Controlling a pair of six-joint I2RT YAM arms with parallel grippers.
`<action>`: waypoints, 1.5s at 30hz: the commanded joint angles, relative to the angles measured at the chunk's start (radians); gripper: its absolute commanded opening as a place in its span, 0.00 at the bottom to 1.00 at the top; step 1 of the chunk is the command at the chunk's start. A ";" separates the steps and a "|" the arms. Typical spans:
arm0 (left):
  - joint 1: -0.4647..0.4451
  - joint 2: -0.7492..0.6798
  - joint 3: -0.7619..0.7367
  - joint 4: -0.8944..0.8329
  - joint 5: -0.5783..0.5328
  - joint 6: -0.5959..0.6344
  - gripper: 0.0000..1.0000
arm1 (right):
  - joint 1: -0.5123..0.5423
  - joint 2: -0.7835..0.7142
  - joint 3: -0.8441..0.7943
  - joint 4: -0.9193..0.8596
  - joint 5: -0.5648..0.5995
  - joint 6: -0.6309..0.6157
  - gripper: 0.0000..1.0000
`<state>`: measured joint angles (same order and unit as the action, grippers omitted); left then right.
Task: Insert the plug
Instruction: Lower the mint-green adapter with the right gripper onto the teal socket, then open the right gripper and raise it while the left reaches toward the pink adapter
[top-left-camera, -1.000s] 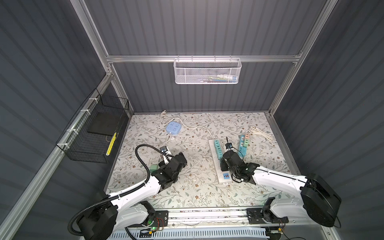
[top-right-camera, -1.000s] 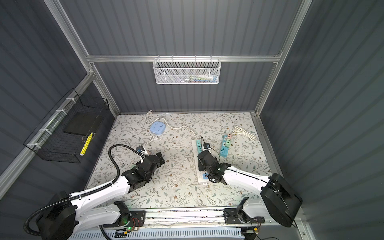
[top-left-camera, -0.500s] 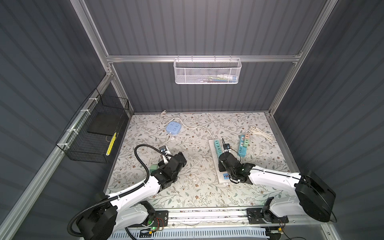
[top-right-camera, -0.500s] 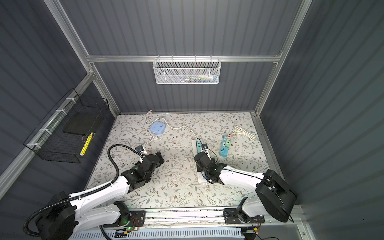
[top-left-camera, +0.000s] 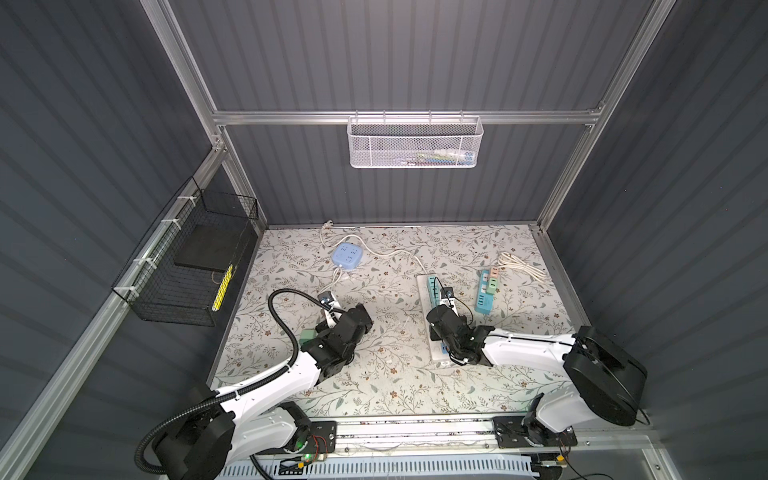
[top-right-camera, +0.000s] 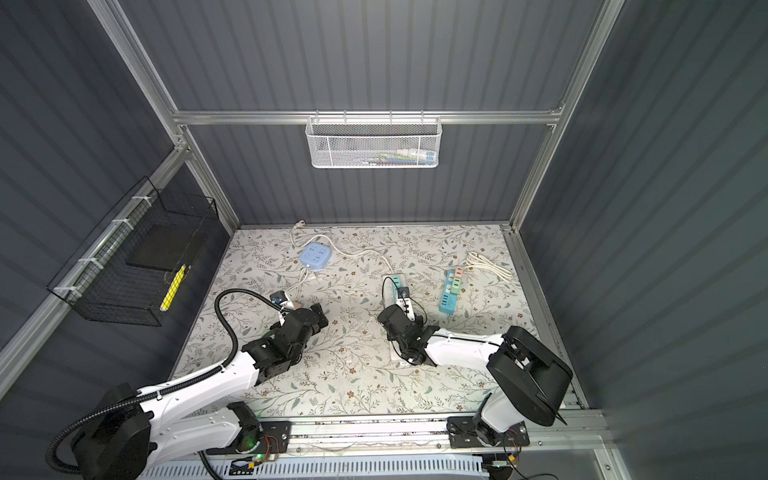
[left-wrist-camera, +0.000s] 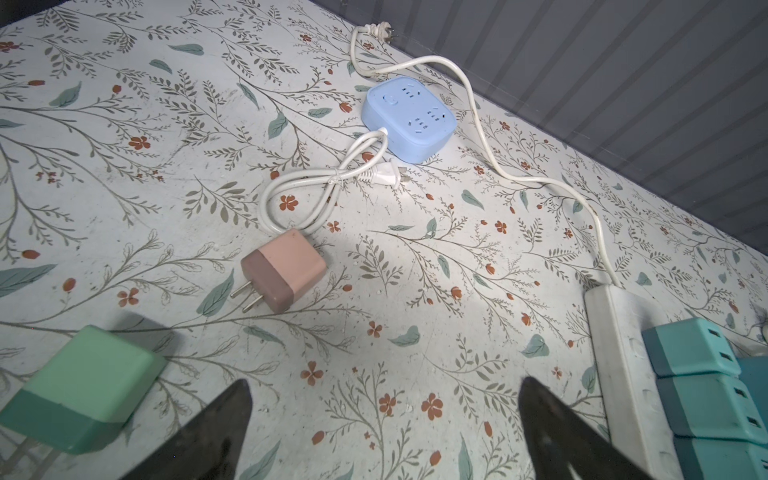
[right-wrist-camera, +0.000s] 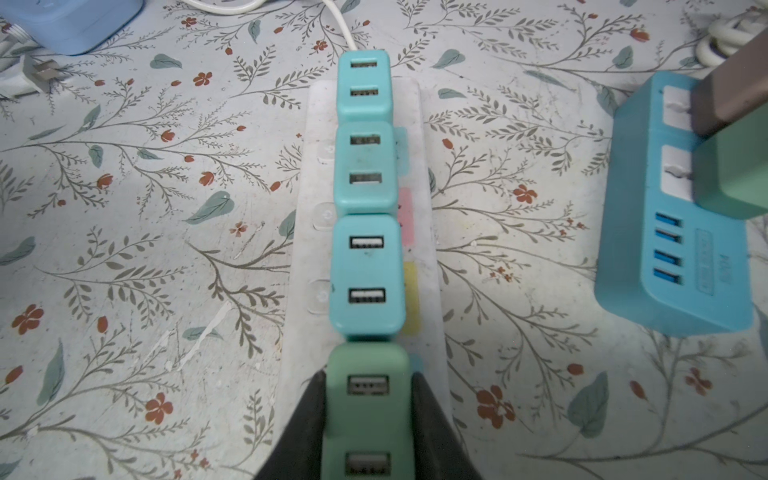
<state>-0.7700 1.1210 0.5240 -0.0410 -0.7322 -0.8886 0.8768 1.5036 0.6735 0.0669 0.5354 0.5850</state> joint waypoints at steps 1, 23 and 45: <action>0.012 -0.018 0.012 -0.010 0.015 0.035 1.00 | 0.001 0.000 -0.014 -0.187 -0.111 0.020 0.59; 0.190 0.125 0.171 -0.129 0.220 0.136 1.00 | -0.206 -0.182 0.027 -0.177 -0.283 -0.109 0.74; 0.435 0.532 0.378 -0.126 0.283 0.340 0.96 | -0.232 -0.438 -0.027 -0.204 -0.265 -0.185 0.88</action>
<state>-0.3382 1.6138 0.8757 -0.1787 -0.4923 -0.6170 0.6544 1.0805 0.6476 -0.1101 0.2508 0.4313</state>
